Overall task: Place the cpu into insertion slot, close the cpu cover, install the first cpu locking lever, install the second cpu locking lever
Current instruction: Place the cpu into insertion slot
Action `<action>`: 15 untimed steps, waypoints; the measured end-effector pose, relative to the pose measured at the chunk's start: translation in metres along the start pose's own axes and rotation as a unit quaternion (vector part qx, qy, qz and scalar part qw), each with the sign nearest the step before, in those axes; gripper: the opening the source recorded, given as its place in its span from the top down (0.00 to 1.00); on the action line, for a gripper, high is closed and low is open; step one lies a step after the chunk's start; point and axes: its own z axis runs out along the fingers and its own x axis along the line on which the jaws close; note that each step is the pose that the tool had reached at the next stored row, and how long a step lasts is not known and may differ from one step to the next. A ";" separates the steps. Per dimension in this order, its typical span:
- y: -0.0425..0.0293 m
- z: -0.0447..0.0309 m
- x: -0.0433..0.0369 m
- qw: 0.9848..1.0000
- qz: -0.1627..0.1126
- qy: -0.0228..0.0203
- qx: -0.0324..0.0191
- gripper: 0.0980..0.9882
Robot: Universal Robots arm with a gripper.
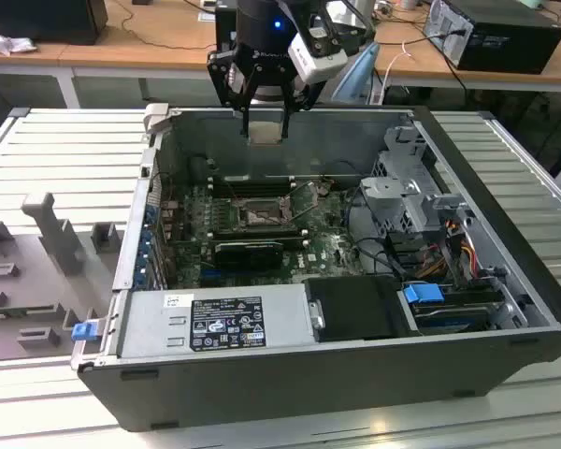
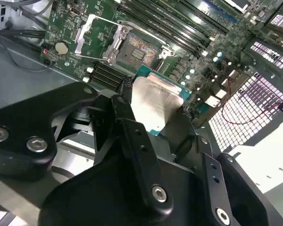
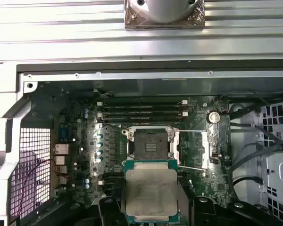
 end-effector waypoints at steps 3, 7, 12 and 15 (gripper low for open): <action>0.0000 0.0001 0.0000 1.000 0.018 -0.002 0.000 0.52; -0.0009 0.0008 0.0000 1.000 0.023 -0.002 -0.001 0.52; -0.0012 0.0012 0.0000 1.000 0.024 -0.002 0.000 0.52; -0.0012 0.0013 -0.0001 1.000 0.030 -0.003 -0.001 0.52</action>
